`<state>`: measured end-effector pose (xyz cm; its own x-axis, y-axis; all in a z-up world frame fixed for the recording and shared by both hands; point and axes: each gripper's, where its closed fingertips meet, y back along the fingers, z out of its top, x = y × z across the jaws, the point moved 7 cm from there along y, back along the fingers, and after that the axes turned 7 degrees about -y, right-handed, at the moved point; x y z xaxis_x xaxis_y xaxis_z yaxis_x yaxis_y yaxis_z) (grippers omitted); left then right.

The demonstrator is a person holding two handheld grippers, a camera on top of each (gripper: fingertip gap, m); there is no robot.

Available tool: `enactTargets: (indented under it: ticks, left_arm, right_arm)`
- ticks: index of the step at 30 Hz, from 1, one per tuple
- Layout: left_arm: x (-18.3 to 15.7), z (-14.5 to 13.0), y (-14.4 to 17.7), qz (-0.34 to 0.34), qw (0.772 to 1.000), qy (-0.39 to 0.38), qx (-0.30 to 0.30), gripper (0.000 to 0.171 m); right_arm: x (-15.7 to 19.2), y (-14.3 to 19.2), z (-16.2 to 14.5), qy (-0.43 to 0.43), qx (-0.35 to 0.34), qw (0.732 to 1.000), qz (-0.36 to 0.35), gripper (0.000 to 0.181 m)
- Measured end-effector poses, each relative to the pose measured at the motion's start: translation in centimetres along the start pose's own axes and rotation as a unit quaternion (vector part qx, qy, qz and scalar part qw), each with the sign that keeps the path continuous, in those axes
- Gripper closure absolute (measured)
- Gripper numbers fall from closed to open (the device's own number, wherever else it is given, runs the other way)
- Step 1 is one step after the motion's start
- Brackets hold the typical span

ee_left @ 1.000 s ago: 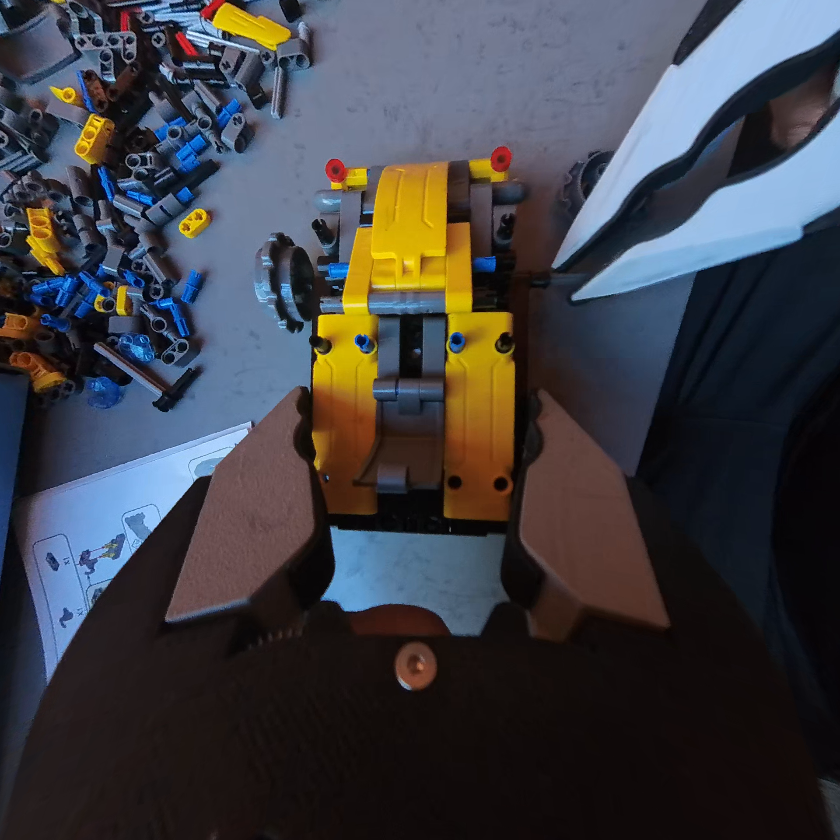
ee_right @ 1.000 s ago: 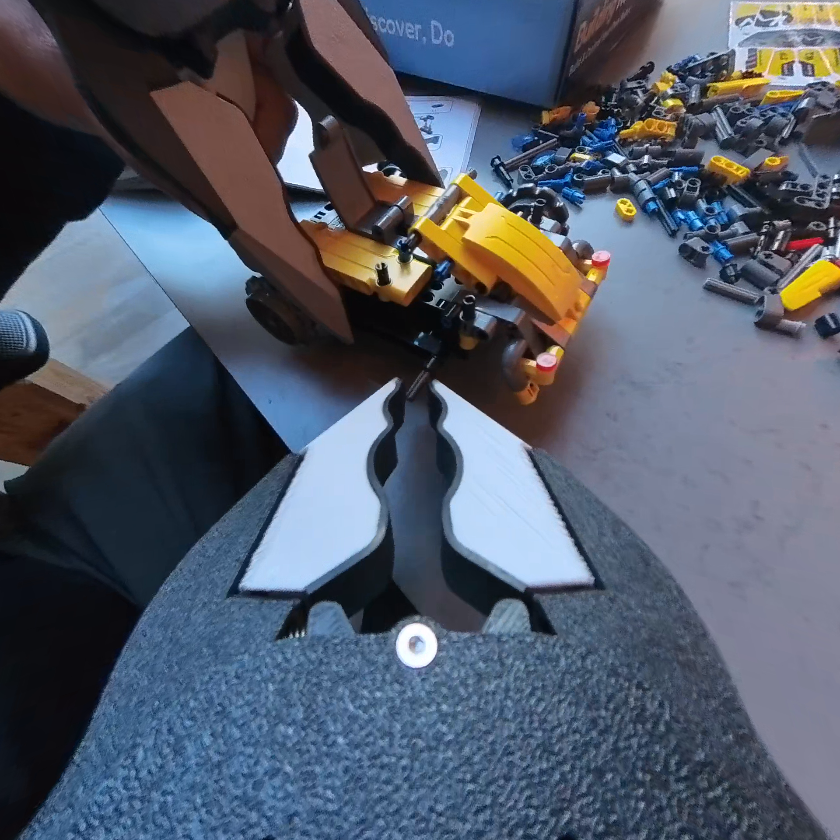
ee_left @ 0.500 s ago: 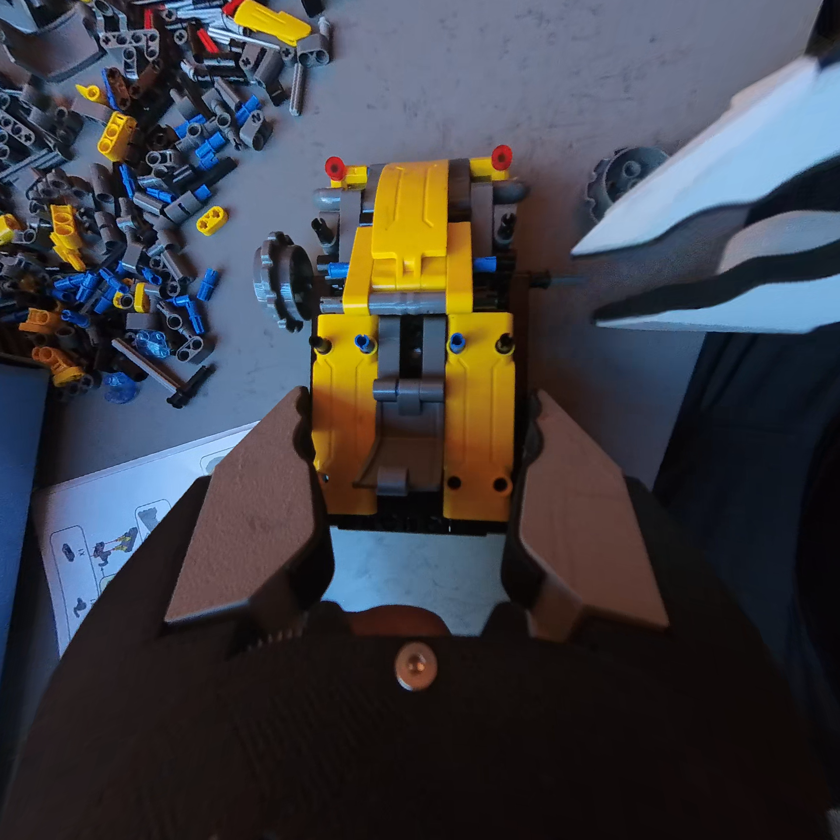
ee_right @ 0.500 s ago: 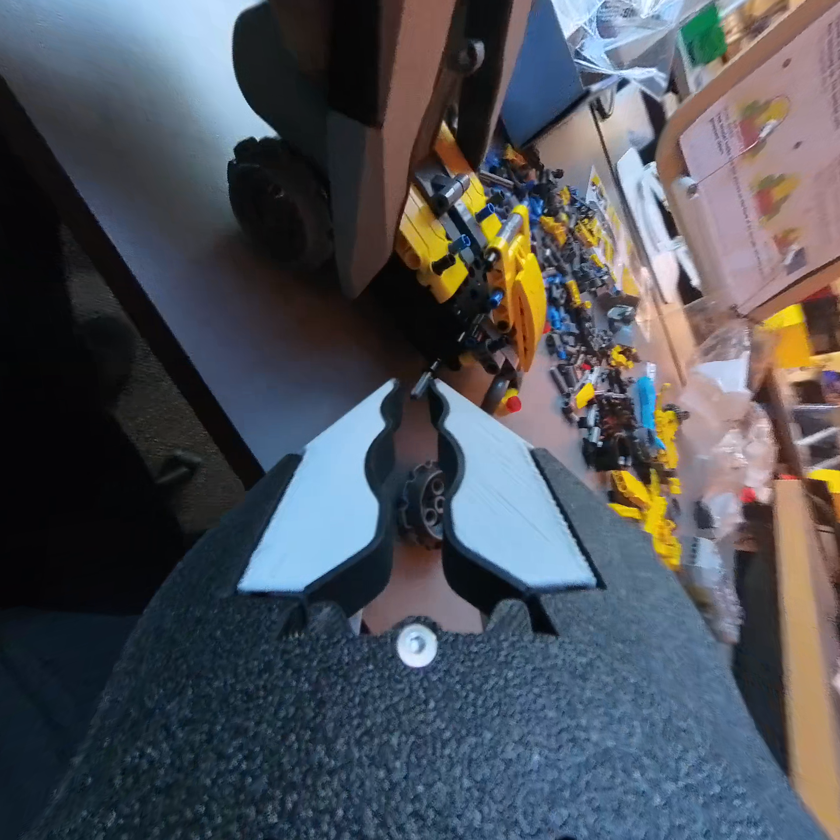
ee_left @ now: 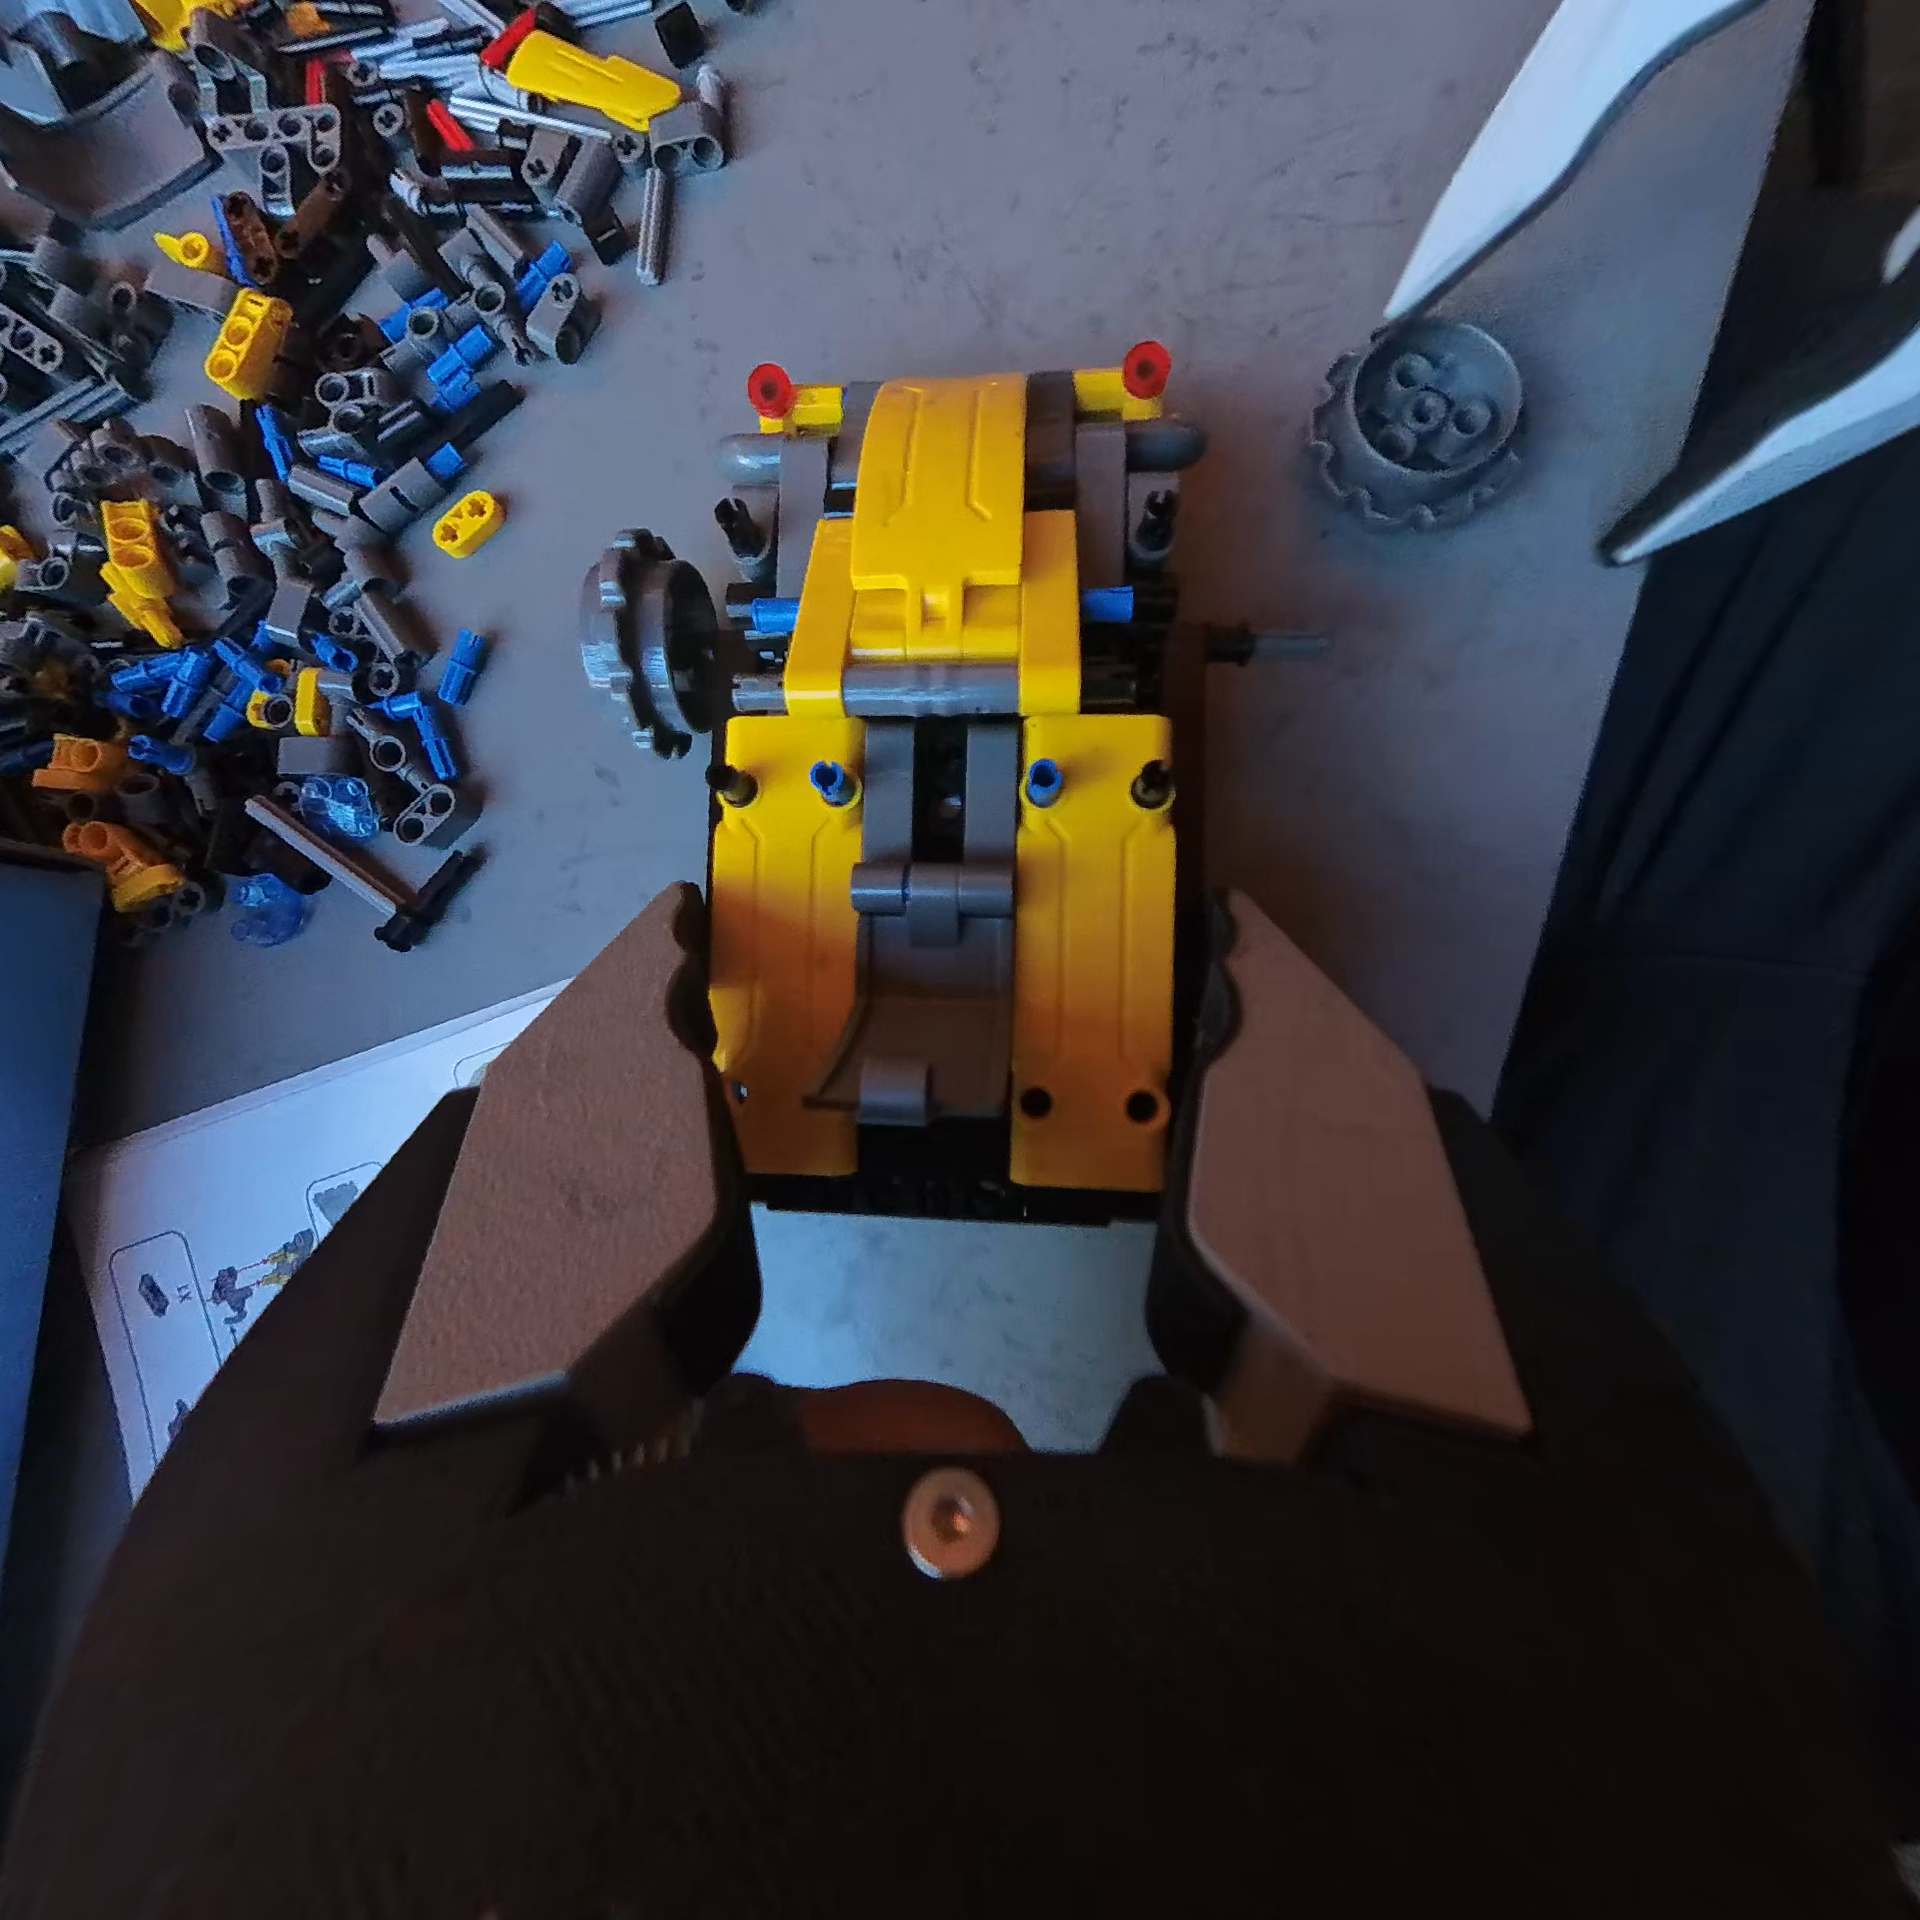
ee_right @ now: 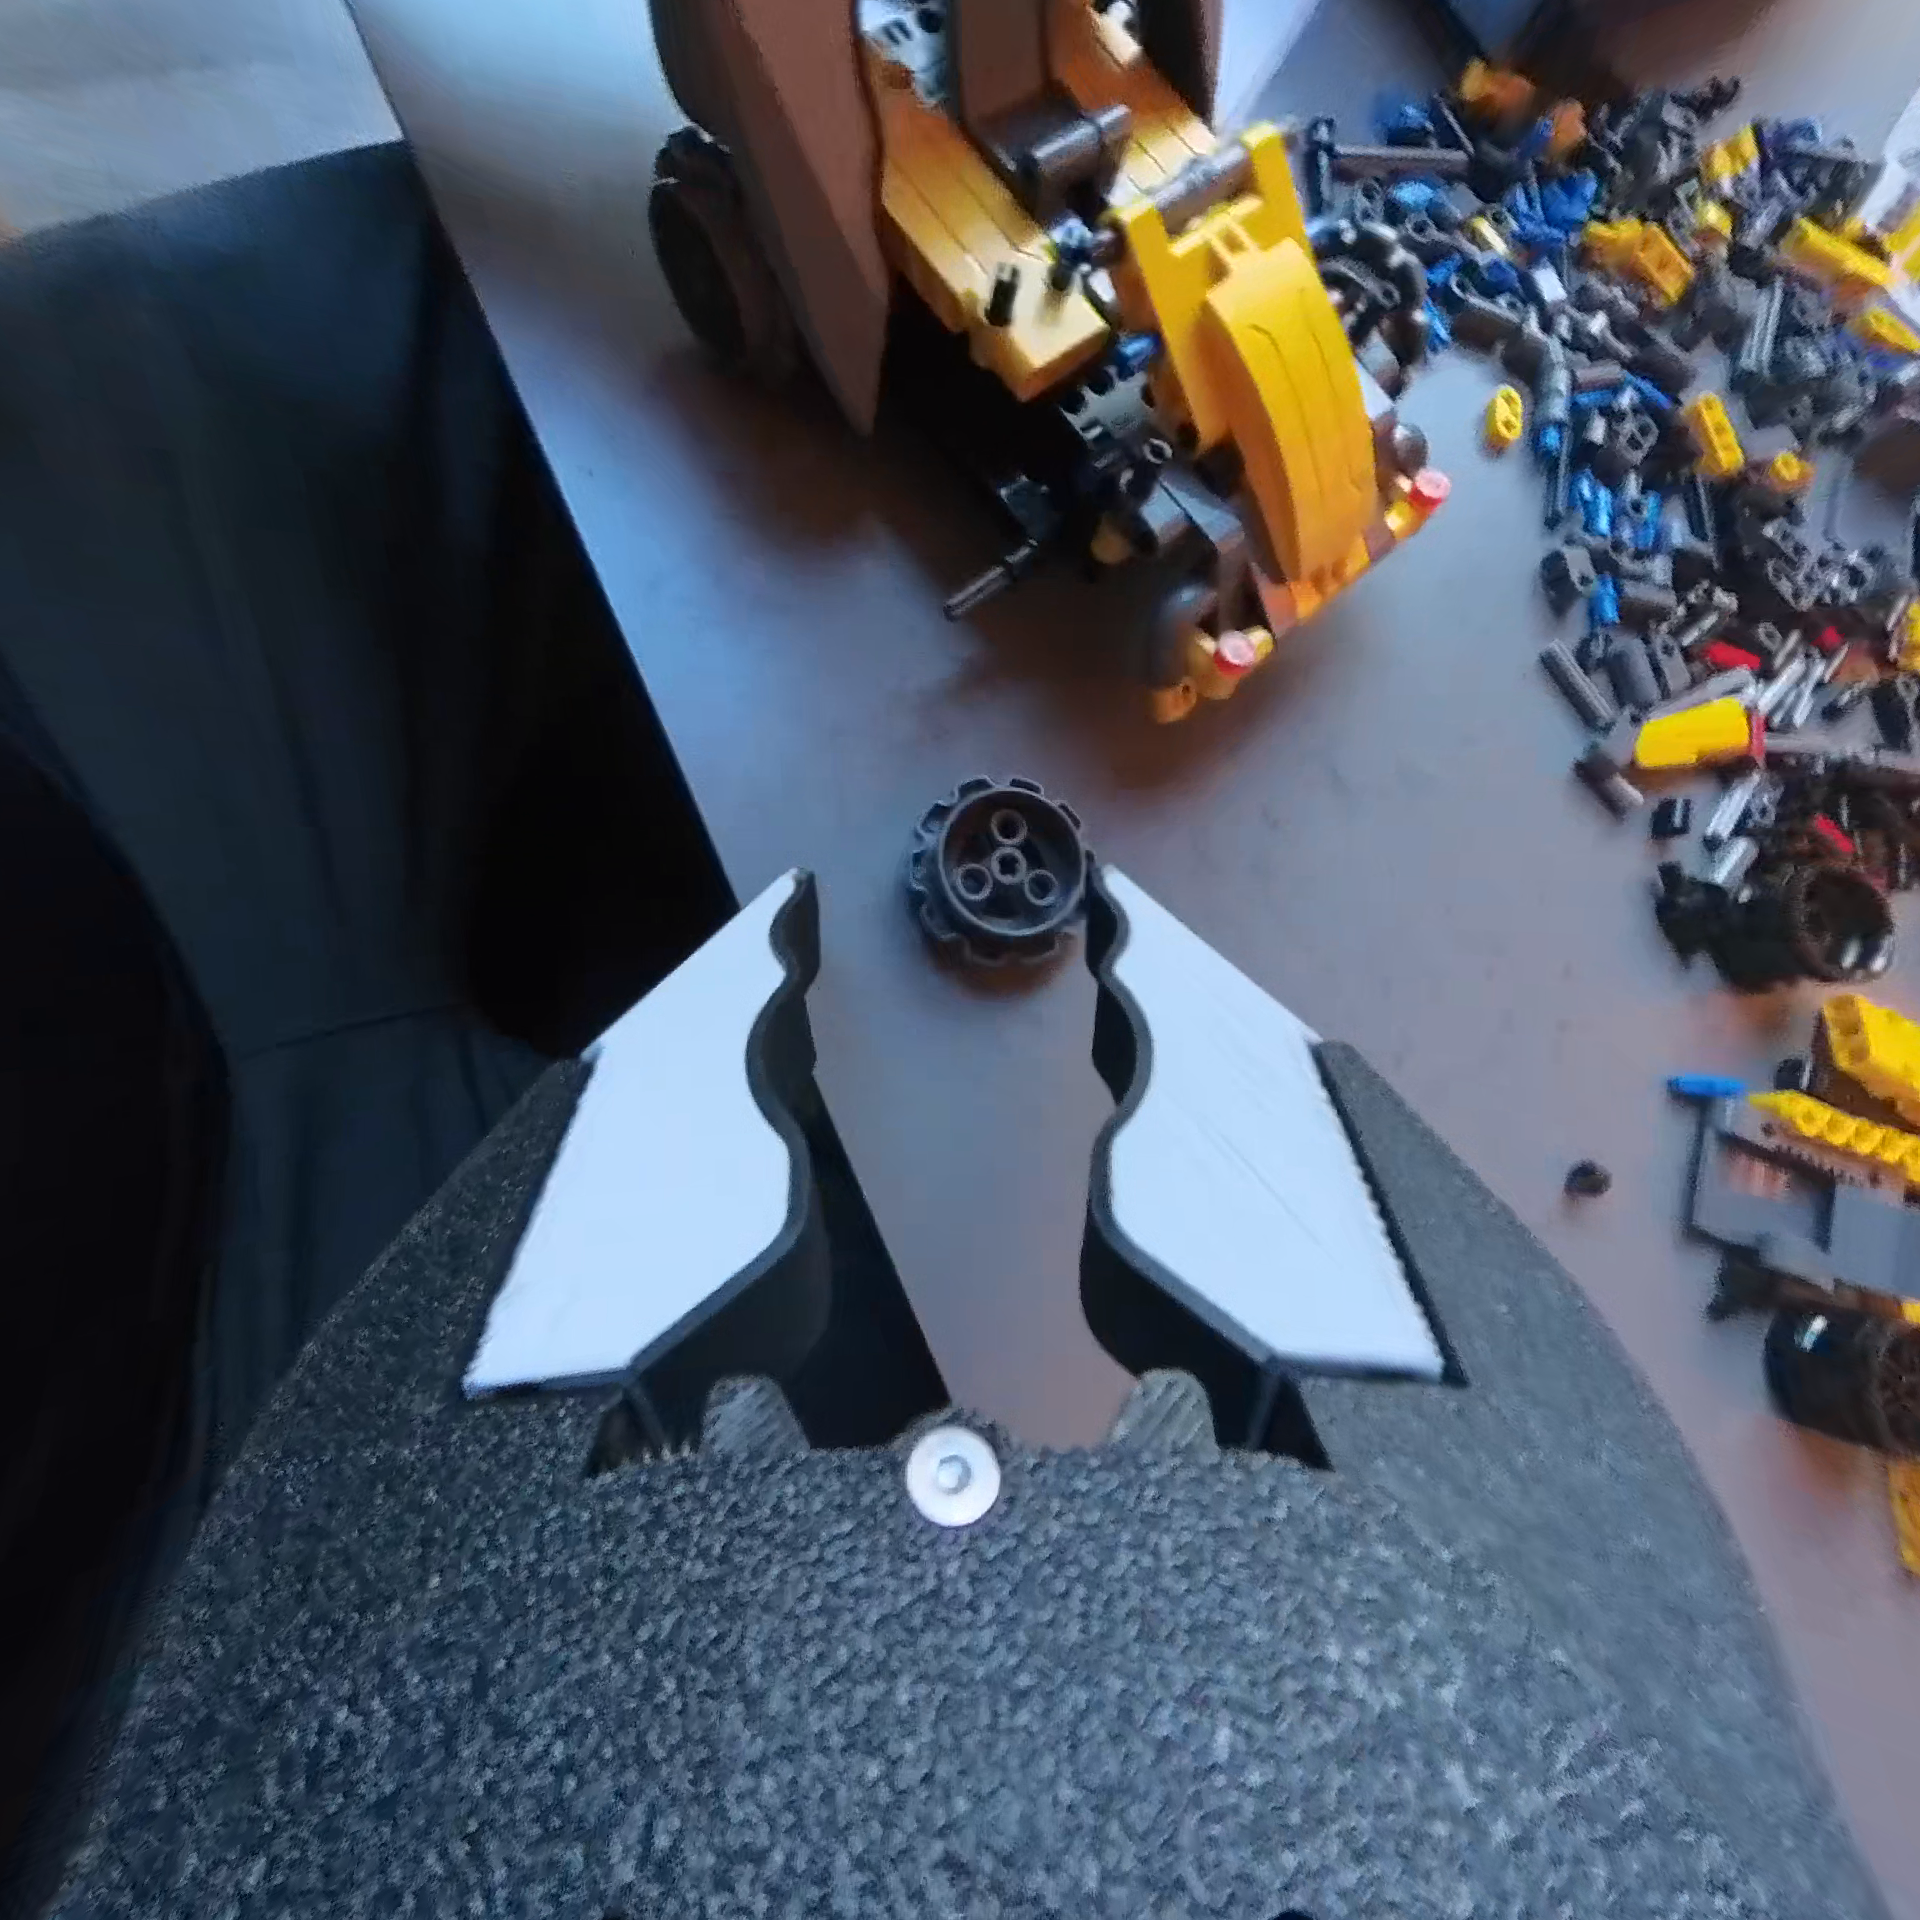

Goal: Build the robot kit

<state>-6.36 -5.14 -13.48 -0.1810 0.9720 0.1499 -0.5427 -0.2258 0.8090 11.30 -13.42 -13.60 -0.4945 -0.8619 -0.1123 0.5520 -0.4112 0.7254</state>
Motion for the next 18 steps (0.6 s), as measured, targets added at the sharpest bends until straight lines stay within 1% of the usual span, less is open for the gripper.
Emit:
enactTargets:
  ticks: [2, 4, 8, 9, 11, 12, 14, 16, 18]
  left_arm:
    - [-0.1, -0.1, 0.2, -0.006, 1.000, -0.004, -0.003, 0.080]
    - [0.0, -0.1, 0.5, -0.011, 1.000, -0.006, -0.010, 0.079]
    - [0.1, 0.7, 2.5, 0.015, 0.999, -0.035, -0.026, 0.076]
    - [0.0, 1.1, 3.1, 0.029, 0.997, -0.055, -0.036, 0.077]
    - [-0.3, 1.7, 4.1, 0.064, 0.991, -0.106, -0.059, 0.085]
    - [-0.6, 1.9, 4.4, 0.072, 0.987, -0.128, -0.063, 0.087]
    - [-1.4, 2.5, 4.6, 0.069, 0.981, -0.161, -0.083, 0.090]
    - [-2.4, 3.2, 4.7, 0.057, 0.972, -0.194, -0.119, 0.099]
    - [-3.8, 3.8, 4.8, 0.044, 0.960, -0.234, -0.149, 0.104]
  right_arm:
    - [0.4, -0.6, -0.2, 0.016, 0.014, 1.000, -0.002, 0.125]
    - [0.7, -0.7, 0.0, 0.000, 0.013, 1.000, 0.008, 0.131]
    - [1.6, -0.9, 0.0, 0.002, 0.011, 1.000, 0.008, 0.127]
    - [1.7, -0.8, 0.0, 0.011, 0.012, 1.000, 0.001, 0.127]
    - [1.9, -0.6, 0.0, 0.031, 0.010, 0.999, -0.015, 0.128]
    - [2.0, -0.4, 0.0, 0.038, 0.009, 0.999, -0.013, 0.128]
    - [2.2, -0.2, -0.2, 0.061, 0.010, 0.998, -0.008, 0.125]
    - [2.3, -0.5, -0.8, 0.082, 0.027, 0.996, -0.009, 0.125]
    - [2.5, -0.8, -0.9, 0.087, 0.034, 0.996, -0.007, 0.118]
